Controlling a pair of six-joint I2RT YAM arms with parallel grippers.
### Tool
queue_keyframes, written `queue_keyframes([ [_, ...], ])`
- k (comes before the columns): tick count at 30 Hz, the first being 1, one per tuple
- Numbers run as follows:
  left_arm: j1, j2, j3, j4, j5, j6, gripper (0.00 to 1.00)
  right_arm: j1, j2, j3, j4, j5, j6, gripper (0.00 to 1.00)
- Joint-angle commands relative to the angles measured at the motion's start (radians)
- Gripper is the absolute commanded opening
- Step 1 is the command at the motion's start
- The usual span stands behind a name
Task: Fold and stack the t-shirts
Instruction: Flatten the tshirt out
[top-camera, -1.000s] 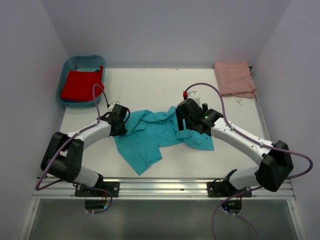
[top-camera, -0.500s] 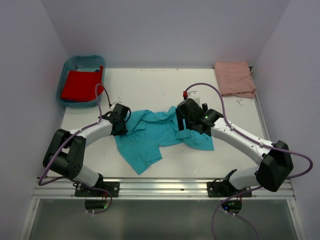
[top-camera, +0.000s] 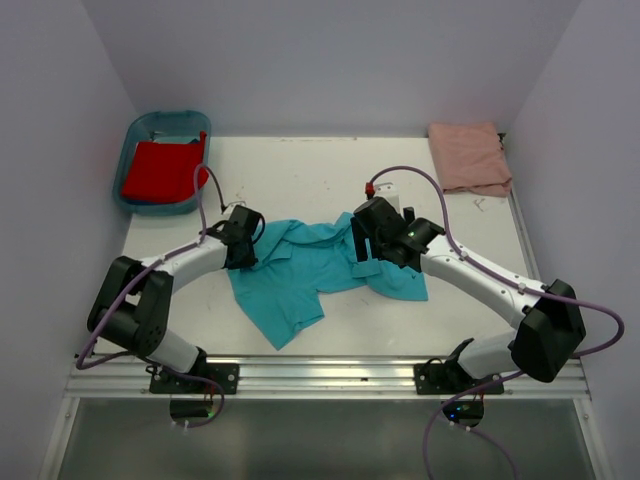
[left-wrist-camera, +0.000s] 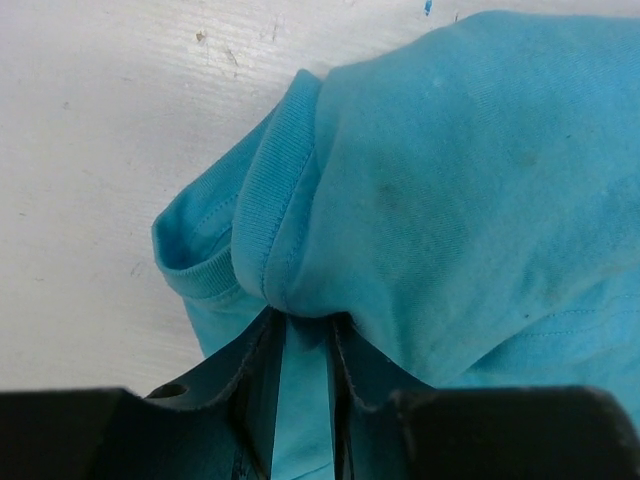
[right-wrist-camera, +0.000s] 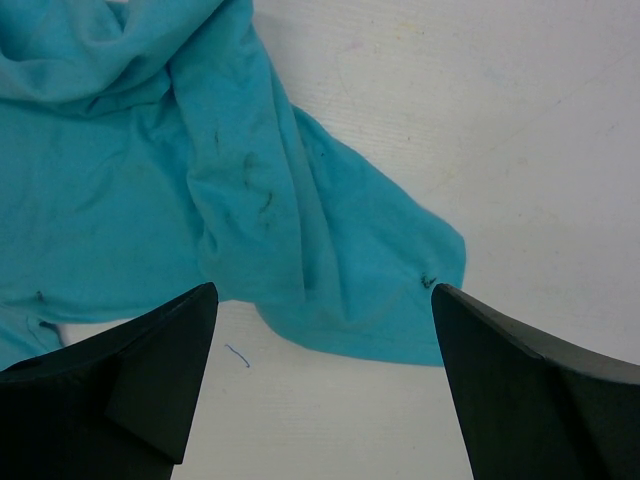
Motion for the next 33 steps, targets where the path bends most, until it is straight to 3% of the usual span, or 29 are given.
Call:
queue_keyframes([
  [1, -0.005, 0.028, 0.039, 0.008, -0.019, 0.012, 0.26, -0.001, -0.001, 0.019, 0.021, 0.004, -0.007, 0.92],
  [6, -0.007, 0.067, 0.035, 0.023, -0.002, 0.013, 0.19, -0.003, -0.007, 0.013, 0.020, 0.011, -0.007, 0.92],
  [11, -0.005, 0.056, 0.031, 0.025, 0.001, 0.013, 0.00, -0.004, -0.013, 0.010, 0.018, 0.014, -0.006, 0.91],
  [23, -0.053, -0.056, 0.103, -0.100, -0.063, -0.010, 0.00, -0.003, -0.005, 0.006, 0.021, 0.011, -0.004, 0.91],
  [33, -0.084, -0.054, 0.141, -0.149, -0.076, -0.024, 0.09, -0.004, -0.002, 0.003, 0.025, 0.011, -0.004, 0.91],
])
